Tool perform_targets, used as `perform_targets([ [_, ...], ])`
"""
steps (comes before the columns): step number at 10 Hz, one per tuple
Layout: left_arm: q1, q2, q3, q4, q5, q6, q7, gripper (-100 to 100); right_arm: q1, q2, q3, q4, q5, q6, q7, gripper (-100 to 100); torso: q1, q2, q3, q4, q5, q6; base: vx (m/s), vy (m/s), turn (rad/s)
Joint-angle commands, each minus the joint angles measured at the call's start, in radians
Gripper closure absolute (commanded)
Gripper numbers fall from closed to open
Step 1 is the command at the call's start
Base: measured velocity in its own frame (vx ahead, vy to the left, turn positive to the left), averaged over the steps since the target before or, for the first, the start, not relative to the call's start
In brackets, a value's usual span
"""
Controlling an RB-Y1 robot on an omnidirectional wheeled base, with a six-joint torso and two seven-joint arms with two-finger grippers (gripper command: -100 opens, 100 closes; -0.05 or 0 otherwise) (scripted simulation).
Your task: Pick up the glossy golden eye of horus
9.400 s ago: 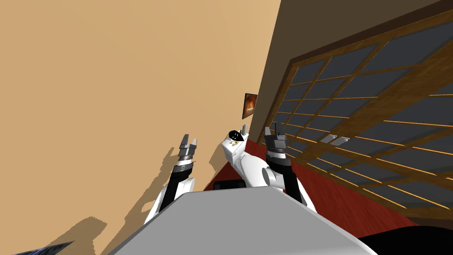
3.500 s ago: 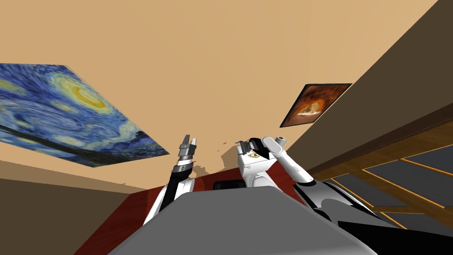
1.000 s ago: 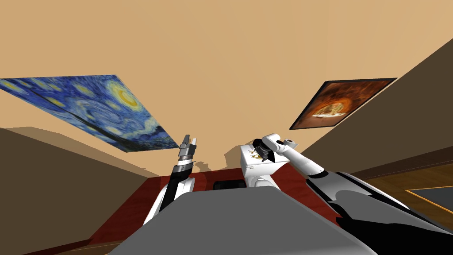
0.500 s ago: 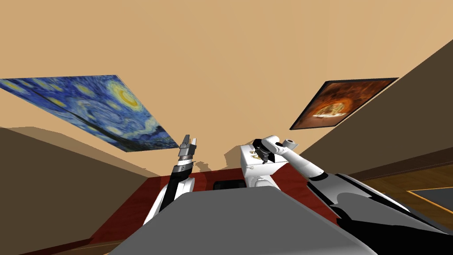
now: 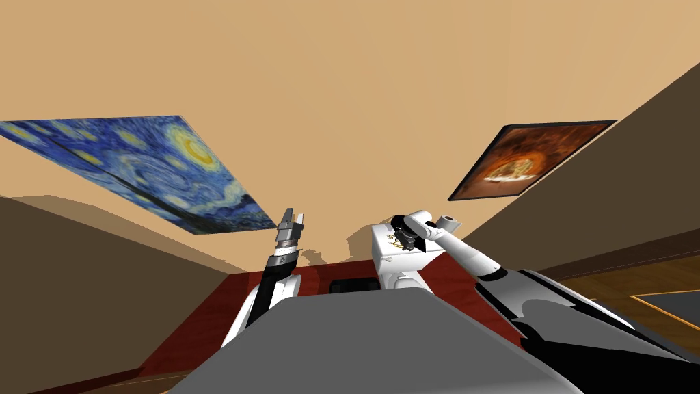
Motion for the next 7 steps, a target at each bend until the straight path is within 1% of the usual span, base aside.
perform_targets([
  [1, 0.0, 0.0, 0.0, 0.0, 0.0, 0.0, 0.0, 0, 0.0, 0.0, 0.0, 0.0, 0.0, 0.0, 0.0, 100, 0.0, 0.0, 0.0, 0.0, 0.0, 0.0, 0.0, 0.0, 0.0],
  [2, 0.0, 0.0, 0.0, 0.0, 0.0, 0.0, 0.0, 0, 0.0, 0.0, 0.0, 0.0, 0.0, 0.0, 0.0, 100, 0.0, 0.0, 0.0, 0.0, 0.0, 0.0, 0.0, 0.0, 0.0],
  [3, 0.0, 0.0, 0.0, 0.0, 0.0, 0.0, 0.0, 0, 0.0, 0.0, 0.0, 0.0, 0.0, 0.0, 0.0, 0, 0.0, 0.0, 0.0, 0.0, 0.0, 0.0, 0.0, 0.0, 0.0],
  [4, 0.0, 0.0, 0.0, 0.0, 0.0, 0.0, 0.0, 0, -0.018, -0.008, -0.012, -0.009, -0.013, -0.03, -0.002, 100, 0.0, 0.0, 0.0, 0.0, 0.0, 0.0, -0.001, -0.003, -0.012],
  [5, 0.0, 0.0, 0.0, 0.0, 0.0, 0.0, 0.0, 0, -0.025, -0.012, -0.018, -0.013, -0.019, -0.044, -0.003, 100, 0.0, 0.0, 0.0, 0.001, 0.001, 0.0, 0.0, 0.0, 0.0],
  [6, 0.0, 0.0, 0.0, 0.0, 0.0, 0.0, 0.0, 0, -0.017, -0.012, -0.016, -0.009, -0.017, -0.031, 0.001, 100, 0.001, 0.0, 0.001, 0.001, 0.001, 0.0, 0.0, 0.0, 0.0],
  [7, 0.0, 0.0, 0.0, 0.0, 0.0, 0.0, 0.0, 0, -0.018, -0.012, -0.017, -0.01, -0.018, -0.034, 0.001, 0, 0.001, 0.0, 0.0, 0.001, 0.001, 0.0, 0.0, 0.0, 0.0],
])
